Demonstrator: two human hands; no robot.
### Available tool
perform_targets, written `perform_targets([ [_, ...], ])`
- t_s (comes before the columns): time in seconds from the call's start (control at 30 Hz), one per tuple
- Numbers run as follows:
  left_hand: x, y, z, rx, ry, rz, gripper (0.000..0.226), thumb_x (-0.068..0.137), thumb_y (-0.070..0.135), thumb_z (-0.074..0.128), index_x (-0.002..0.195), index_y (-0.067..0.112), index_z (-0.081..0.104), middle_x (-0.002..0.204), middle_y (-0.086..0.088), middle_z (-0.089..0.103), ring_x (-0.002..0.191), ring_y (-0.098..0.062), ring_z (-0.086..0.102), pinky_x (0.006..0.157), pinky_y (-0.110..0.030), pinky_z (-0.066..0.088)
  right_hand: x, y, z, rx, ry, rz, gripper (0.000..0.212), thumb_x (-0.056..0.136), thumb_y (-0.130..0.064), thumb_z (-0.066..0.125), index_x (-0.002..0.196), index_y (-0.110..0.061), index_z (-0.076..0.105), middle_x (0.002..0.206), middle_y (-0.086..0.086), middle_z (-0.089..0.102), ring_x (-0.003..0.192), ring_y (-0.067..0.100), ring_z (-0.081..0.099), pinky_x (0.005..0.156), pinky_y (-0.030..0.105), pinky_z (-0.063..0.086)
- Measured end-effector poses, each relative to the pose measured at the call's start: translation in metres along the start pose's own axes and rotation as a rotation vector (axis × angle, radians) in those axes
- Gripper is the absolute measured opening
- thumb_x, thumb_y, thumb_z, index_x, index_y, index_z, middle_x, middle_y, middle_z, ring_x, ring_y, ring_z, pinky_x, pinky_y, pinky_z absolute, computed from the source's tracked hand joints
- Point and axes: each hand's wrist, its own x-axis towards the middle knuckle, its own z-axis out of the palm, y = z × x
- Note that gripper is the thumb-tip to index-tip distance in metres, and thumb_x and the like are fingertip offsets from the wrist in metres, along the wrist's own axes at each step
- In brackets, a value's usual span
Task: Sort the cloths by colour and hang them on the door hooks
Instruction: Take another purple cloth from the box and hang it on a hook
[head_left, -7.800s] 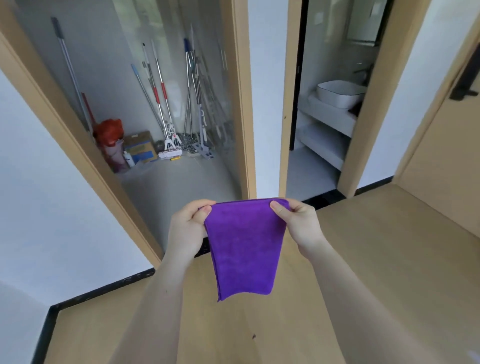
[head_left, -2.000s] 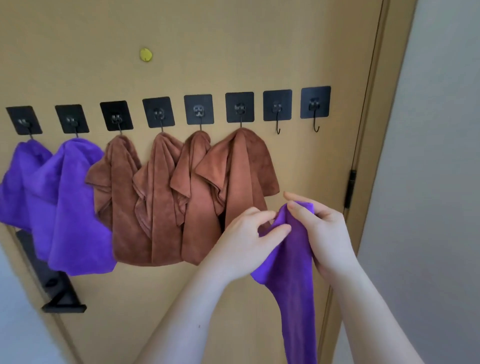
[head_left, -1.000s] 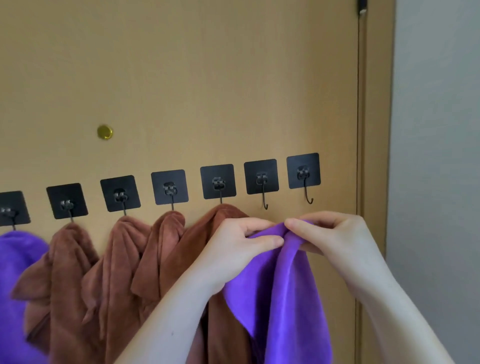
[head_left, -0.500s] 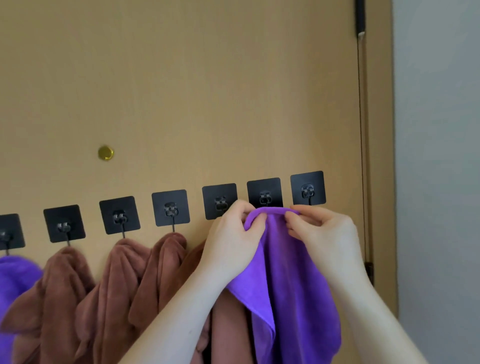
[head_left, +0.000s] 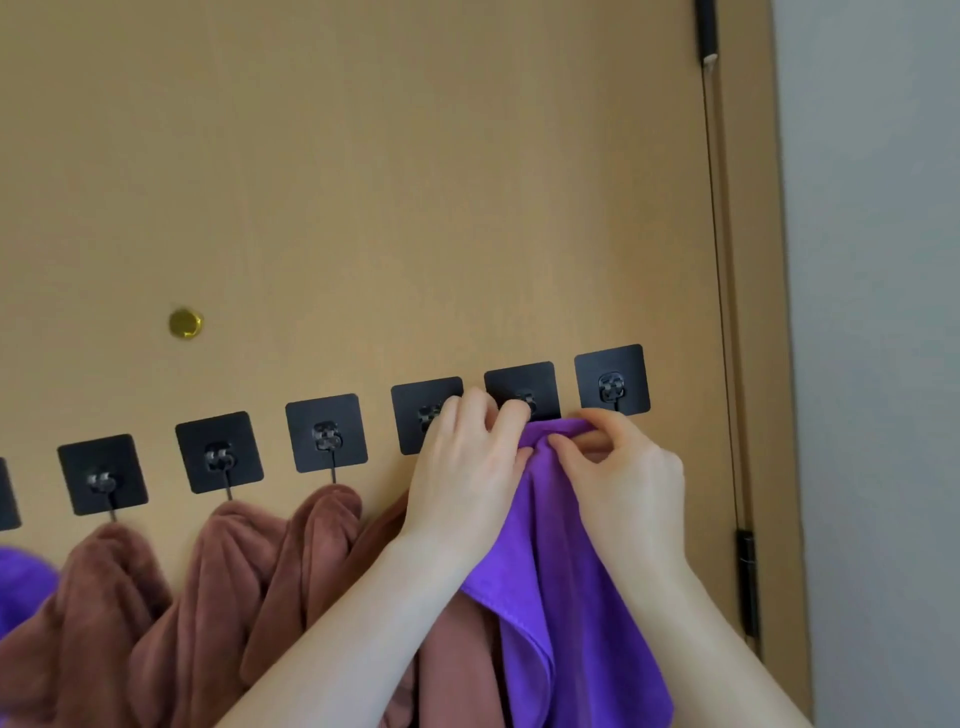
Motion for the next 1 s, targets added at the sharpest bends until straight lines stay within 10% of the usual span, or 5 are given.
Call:
perform_targets([
  [0.2,0.003,0.001,-0.006,-0.042,-0.212,0.057,0.024,0.103,0.024,0.040,0.109,0.016,0.061,0.093,0.004,0.037,0.079,-0.015,0.034,0.064,-0.030,0.030,-0.005,0.005,0.007,-0.050,-0.004,-0.114,0.014,0.092,-0.015,0.071,0.104,-0.022,0.070,0.078,-0.014,0.065,0.072,0.008,0.061,0.070,0.034,0.054],
  [0.47,0.000,-0.001,-0.013,-0.263,-0.501,0.010,0.030,0.105,0.016,0.040,0.123,0.016,0.063,0.113,0.003,0.046,0.093,-0.026,0.058,0.089,-0.041,0.047,-0.016,0.017,0.011,-0.068,-0.162,-0.033,0.018,0.097,-0.013,0.056,0.097,-0.015,0.074,0.085,-0.004,0.072,0.081,0.019,0.065,0.074,0.037,0.053],
  [0.77,0.021,0.001,-0.026,-0.253,-0.623,-0.073,0.021,0.099,0.037,0.060,0.112,0.024,0.070,0.089,0.013,0.044,0.097,-0.019,0.052,0.079,-0.029,0.036,-0.017,0.025,-0.007,-0.021,-0.365,0.003,0.030,0.099,-0.016,0.056,0.113,-0.031,0.077,0.096,-0.016,0.070,0.091,0.003,0.061,0.072,0.003,0.039],
  [1.0,0.033,0.012,-0.024,-0.048,-0.581,0.065,0.019,0.100,0.027,0.060,0.107,0.014,0.072,0.109,-0.002,0.053,0.100,-0.028,0.059,0.078,-0.034,0.041,-0.012,0.025,-0.022,-0.065,-0.439,-0.026,0.031,0.099,-0.022,0.058,0.123,-0.036,0.071,0.097,-0.014,0.060,0.091,-0.001,0.056,0.073,0.004,0.039],
])
